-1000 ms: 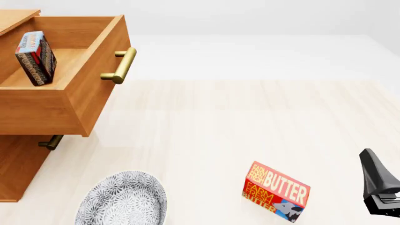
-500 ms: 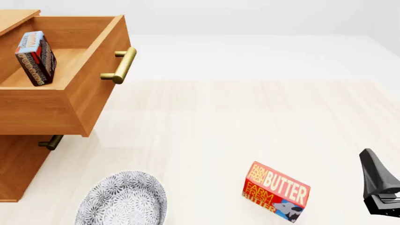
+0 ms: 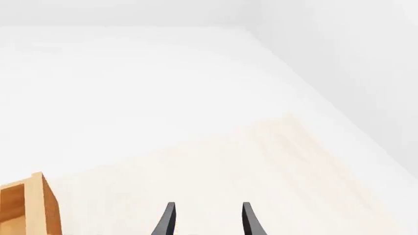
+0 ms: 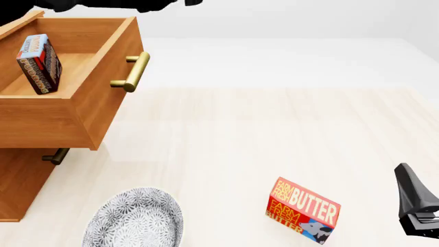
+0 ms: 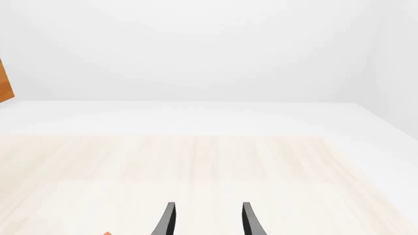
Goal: Put the chocolate pudding in the top drawer of the cabinet and close it.
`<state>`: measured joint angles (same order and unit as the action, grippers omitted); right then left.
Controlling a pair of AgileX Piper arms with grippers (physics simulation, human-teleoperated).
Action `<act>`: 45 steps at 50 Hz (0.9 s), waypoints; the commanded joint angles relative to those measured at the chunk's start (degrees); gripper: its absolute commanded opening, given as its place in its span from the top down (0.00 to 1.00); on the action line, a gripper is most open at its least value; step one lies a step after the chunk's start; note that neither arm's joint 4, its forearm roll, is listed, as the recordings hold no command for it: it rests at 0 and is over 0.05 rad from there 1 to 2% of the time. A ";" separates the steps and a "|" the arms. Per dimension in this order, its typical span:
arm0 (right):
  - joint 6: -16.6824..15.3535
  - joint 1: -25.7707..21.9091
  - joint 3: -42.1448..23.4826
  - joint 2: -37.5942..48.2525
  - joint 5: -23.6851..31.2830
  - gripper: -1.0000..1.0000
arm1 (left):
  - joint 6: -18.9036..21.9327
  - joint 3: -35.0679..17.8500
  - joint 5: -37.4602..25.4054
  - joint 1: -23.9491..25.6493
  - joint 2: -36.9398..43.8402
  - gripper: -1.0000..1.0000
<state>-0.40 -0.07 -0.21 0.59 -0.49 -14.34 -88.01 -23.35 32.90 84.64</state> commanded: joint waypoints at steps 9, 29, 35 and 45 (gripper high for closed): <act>0.00 0.00 0.00 -0.01 0.00 0.00 | -4.99 -1.60 -0.15 3.38 4.86 0.00; 0.00 0.01 0.00 0.01 0.00 0.00 | -8.62 -2.56 -2.42 6.31 7.23 0.00; 0.00 -0.01 0.00 0.00 0.00 0.00 | -8.86 -2.46 -2.66 6.38 7.19 0.00; 0.00 -0.01 0.00 -0.01 0.00 0.00 | -12.17 1.98 0.47 6.57 6.35 0.00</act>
<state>-0.40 -0.07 -0.21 0.59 -0.49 -23.82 -89.00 -24.80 39.13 91.37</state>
